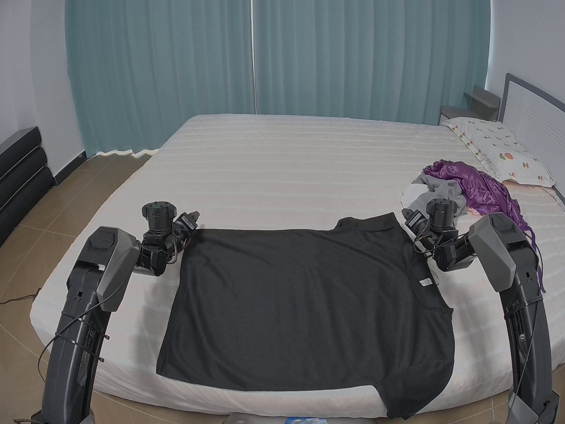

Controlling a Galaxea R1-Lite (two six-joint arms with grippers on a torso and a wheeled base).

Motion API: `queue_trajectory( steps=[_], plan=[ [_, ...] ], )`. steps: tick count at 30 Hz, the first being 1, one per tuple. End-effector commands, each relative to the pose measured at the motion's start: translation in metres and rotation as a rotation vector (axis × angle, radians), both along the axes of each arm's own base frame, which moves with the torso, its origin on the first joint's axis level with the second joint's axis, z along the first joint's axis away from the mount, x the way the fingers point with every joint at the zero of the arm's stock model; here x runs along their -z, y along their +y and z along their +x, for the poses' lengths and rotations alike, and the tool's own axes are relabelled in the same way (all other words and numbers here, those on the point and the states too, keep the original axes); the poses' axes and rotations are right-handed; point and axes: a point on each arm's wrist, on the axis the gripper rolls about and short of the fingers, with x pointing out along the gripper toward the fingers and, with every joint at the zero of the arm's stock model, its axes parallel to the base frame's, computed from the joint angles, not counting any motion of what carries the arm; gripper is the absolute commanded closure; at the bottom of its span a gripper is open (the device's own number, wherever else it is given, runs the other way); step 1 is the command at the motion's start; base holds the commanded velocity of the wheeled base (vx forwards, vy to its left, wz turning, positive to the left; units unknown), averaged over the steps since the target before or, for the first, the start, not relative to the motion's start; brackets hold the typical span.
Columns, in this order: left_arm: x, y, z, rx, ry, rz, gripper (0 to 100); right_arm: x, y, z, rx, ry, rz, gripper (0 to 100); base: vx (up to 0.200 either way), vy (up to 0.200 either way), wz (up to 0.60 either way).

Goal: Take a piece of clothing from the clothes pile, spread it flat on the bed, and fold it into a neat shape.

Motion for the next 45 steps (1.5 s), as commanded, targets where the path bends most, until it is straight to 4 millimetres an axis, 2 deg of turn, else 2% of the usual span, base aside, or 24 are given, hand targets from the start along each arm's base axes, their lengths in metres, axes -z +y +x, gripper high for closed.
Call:
queue_trajectory(
  steps=[1,4,6,10,12,14,17,18,21,24,25,27,28,29,30,33,34,36,38,45],
  plan=[
    [0.0,-0.004,0.0,-0.001,-0.005,0.001,0,-0.006,0.003,-0.006,-0.007,0.0,0.001,0,0.0,0.0,0.0],
    [0.0,-0.002,-0.001,-0.012,0.002,0.003,0,-0.023,-0.001,-0.014,-0.002,-0.001,0.007,0,0.0,0.0,0.0],
    [-0.003,-0.001,-0.004,-0.031,0.013,-0.006,0,-0.036,-0.003,-0.027,0.002,0.017,0.019,0,0.0,0.0,0.0],
    [-0.041,0.007,-0.022,-0.081,0.026,-0.074,0,-0.062,-0.001,-0.062,-0.008,0.025,0.082,0,0.0,0.0,0.0],
    [-0.069,0.015,-0.04,-0.1,0.019,-0.113,0,-0.076,0.001,-0.086,-0.027,0.029,0.107,0,0.0,0.0,0.0],
    [-0.089,0.02,-0.059,-0.102,0.015,-0.132,0,-0.092,0.004,-0.114,-0.051,0.026,0.136,0,0.0,0.0,0.0],
    [-0.108,0.021,-0.084,-0.067,0.014,-0.156,0,-0.109,0.006,-0.154,-0.115,0.037,0.182,0,0.0,0.0,0.0],
    [-0.115,0.021,-0.103,-0.046,0.024,-0.167,0,-0.116,0.008,-0.179,-0.16,0.051,0.211,0,0.0,0.0,0.0],
    [-0.118,0.02,-0.14,0.002,0.061,-0.184,0,-0.116,0.013,-0.227,-0.257,0.101,0.235,0,0.0,0.0,0.0],
    [-0.121,0.017,-0.177,0.039,0.097,-0.194,0,-0.11,0.016,-0.263,-0.303,0.14,0.244,0,0.0,0.0,0.0],
    [-0.121,0.016,-0.184,0.044,0.107,-0.196,0,-0.108,0.018,-0.269,-0.312,0.153,0.243,0,0.0,0.0,0.0],
    [-0.119,0.011,-0.212,0.063,0.15,-0.196,0,-0.098,0.024,-0.289,-0.332,0.214,0.241,0,0.0,0.0,0.0],
    [-0.119,0.011,-0.212,0.063,0.15,-0.196,0,-0.098,0.024,-0.289,-0.332,0.214,0.241,0,0.0,0.0,0.0],
    [-0.116,0.005,-0.232,0.08,0.185,-0.196,0,-0.094,0.023,-0.302,-0.335,0.229,0.248,0,0.0,0.0,0.0],
    [-0.114,0.004,-0.242,0.083,0.204,-0.195,0,-0.091,0.023,-0.309,-0.339,0.241,0.254,0,0.0,0.0,0.0],
    [-0.11,0.002,-0.259,0.089,0.232,-0.193,0,-0.085,0.021,-0.322,-0.34,0.266,0.255,0,0.0,0.0,0.0],
    [-0.106,0.002,-0.271,0.092,0.251,-0.193,0,-0.082,0.021,-0.33,-0.345,0.277,0.258,0,0.0,0.0,0.0],
    [-0.105,0.001,-0.276,0.096,0.259,-0.192,0,-0.082,0.02,-0.332,-0.342,0.275,0.258,0,0.0,0.0,0.0],
    [-0.1,-0.004,-0.293,0.117,0.295,-0.188,0,-0.081,0.019,-0.34,-0.338,0.289,0.263,0,-0.2,0.0,0.0],
    [-0.087,-0.007,-0.305,0.158,0.366,-0.2,0,-0.076,0.02,-0.348,-0.369,0.342,0.319,0,-0.2,0.0,0.0]
  ],
)
